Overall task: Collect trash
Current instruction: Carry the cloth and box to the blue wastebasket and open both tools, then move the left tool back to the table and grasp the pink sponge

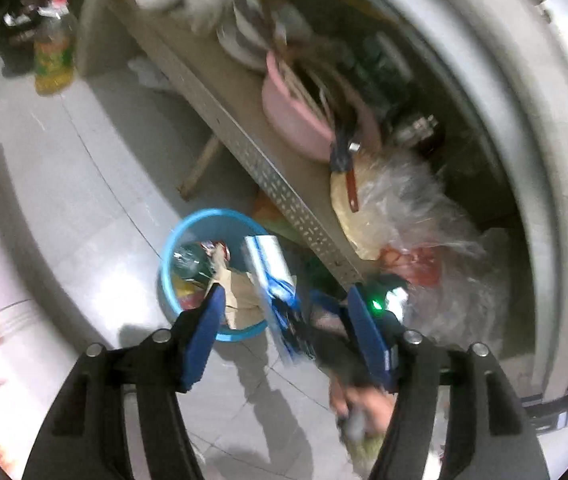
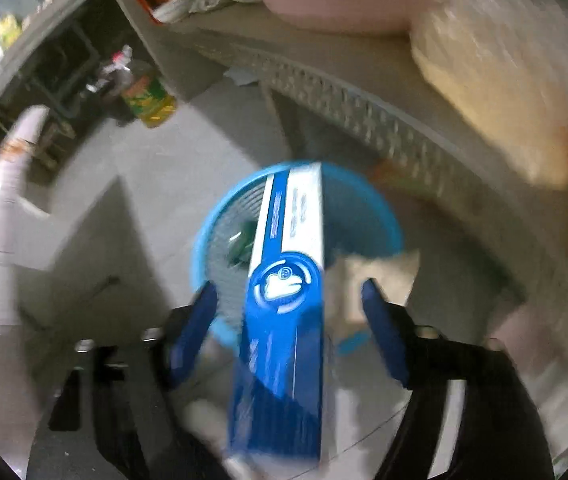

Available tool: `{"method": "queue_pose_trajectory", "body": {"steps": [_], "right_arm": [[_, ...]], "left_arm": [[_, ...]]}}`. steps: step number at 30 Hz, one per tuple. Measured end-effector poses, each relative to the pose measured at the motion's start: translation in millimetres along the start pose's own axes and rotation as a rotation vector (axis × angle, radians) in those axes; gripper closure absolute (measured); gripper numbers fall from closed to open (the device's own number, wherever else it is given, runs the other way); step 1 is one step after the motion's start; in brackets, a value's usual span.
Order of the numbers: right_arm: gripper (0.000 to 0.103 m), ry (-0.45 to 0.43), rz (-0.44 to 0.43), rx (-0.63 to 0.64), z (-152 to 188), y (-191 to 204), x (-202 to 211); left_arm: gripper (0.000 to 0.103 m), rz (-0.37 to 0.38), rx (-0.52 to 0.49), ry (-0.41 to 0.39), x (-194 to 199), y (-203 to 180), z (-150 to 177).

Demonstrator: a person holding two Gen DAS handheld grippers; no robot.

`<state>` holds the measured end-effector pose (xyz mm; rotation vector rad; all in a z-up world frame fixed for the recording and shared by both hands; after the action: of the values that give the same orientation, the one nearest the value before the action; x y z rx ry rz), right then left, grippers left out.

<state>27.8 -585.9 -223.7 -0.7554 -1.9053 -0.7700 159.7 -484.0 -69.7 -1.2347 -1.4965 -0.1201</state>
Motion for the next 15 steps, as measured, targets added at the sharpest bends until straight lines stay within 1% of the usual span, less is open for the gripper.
{"method": "queue_pose_trajectory", "body": {"steps": [1, 2, 4, 5, 6, 7, 8, 9, 10, 12, 15], "right_arm": [[0.031, 0.006, 0.033, -0.001, 1.9, -3.9, -5.9], [0.031, 0.006, 0.038, -0.010, 5.1, -6.4, -6.5], [0.031, -0.018, 0.006, -0.034, 18.6, -6.0, 2.4], [0.031, -0.029, 0.012, -0.031, 27.1, -5.0, 8.7], [0.031, -0.035, 0.023, -0.022, 33.0, -4.8, 13.8], [0.031, -0.046, 0.034, -0.008, 42.4, -4.4, 21.5], [0.031, -0.058, 0.038, -0.004, 51.3, -4.7, 30.1], [0.031, -0.067, 0.034, -0.004, 53.3, -4.4, 34.5], [0.031, -0.079, 0.024, -0.008, 64.2, -4.9, 46.3], [0.031, -0.093, 0.021, -0.023, 75.5, -7.2, 61.6], [0.031, -0.104, -0.020, -0.054, 77.3, -0.3, 72.2]], "left_arm": [[0.038, 0.001, -0.001, -0.027, 20.8, 8.1, 6.7], [0.038, -0.002, 0.000, -0.058, 43.3, 17.8, 16.0], [0.037, -0.011, -0.003, -0.112, 81.8, 34.6, 38.4], [0.036, -0.018, -0.005, -0.129, 93.8, 42.2, 46.2], [0.036, -0.041, -0.007, -0.158, 114.6, 53.8, 61.2], [0.036, -0.058, -0.008, -0.177, 126.5, 62.4, 70.1], [0.035, -0.091, -0.009, -0.207, 143.6, 73.8, 83.9], [0.035, -0.127, -0.005, -0.239, 159.2, 84.5, 96.7], [0.033, -0.154, 0.005, -0.270, 173.7, 94.8, 108.3], [0.031, -0.185, 0.038, -0.317, 192.9, 109.6, 129.0], [0.031, -0.255, 0.099, -0.405, 231.2, 138.0, 161.7]]}}
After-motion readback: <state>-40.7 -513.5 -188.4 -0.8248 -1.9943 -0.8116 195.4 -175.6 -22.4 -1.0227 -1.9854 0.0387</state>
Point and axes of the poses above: each gripper's, at about its wrist camera, not at the fingertips, and x roughly against the way its jaws point, y to its left, z to its underside, the point moved 6 cm from there along -x, roughly the way its jaws point, and after that the axes turned 4 degrees about -z, right-handed, at the moved point
